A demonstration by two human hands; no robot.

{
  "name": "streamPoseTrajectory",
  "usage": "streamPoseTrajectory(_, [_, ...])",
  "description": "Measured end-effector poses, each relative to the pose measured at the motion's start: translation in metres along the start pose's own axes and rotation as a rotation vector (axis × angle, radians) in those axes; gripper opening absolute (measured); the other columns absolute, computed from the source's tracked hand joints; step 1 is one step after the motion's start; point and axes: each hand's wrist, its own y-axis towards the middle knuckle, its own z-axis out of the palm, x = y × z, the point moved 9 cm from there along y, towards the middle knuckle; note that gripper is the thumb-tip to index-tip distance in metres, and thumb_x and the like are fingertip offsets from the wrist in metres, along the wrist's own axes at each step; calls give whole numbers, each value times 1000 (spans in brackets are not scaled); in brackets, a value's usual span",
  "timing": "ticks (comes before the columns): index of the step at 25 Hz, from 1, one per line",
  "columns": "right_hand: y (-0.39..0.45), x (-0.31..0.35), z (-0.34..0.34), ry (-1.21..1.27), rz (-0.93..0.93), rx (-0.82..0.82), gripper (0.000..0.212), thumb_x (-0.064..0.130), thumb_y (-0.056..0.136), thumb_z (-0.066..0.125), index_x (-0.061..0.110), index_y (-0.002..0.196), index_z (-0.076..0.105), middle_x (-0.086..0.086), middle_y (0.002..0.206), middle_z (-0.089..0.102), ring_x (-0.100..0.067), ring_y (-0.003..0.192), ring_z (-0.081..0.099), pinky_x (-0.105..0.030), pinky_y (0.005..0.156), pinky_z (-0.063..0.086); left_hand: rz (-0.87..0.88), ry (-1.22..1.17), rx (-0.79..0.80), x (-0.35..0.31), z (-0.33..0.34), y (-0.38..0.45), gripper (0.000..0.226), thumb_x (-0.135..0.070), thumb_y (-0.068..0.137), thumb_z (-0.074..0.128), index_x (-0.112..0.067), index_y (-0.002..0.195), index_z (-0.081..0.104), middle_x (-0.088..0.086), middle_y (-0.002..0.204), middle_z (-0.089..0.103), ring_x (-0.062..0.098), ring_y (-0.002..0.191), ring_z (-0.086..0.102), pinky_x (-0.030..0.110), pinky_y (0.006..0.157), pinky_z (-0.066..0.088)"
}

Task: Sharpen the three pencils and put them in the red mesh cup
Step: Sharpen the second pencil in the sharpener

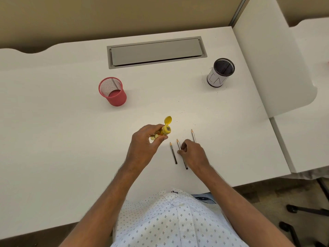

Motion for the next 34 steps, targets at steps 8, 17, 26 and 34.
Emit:
streamPoseTrajectory(8, [-32,45,-70,15,-251,-316,15,16,93,59,20,107,62,1,97,57,-23,74,59,-36,62,50,-61,45,19,6,-4,3,35,-27,87,78,-22,121,72,-8,112,73,10,98,65,26,87,57])
streamPoseTrajectory(17, [-68,106,-117,-288,-590,-462,21,20,95,64,25,112,74,3,93,64,-19,74,58,-37,64,48,-56,127,98,8,2,6,34,-24,89,77,-28,122,71,-13,112,71,8,103,60,26,91,50])
streamPoseTrajectory(26, [-71,128,-109,-448,-758,-396,6,14,95,74,15,100,72,-2,84,65,-24,65,56,-38,51,49,56,337,188,-7,5,8,34,-25,91,75,-24,124,71,-5,115,70,16,107,57,30,88,50])
streamPoseTrajectory(34, [-38,119,-109,-327,-482,-8,30,46,104,54,30,86,72,8,69,60,-17,59,55,-33,57,40,194,402,160,-27,-4,9,30,-19,85,81,-19,114,76,-3,101,71,20,92,61,35,74,53])
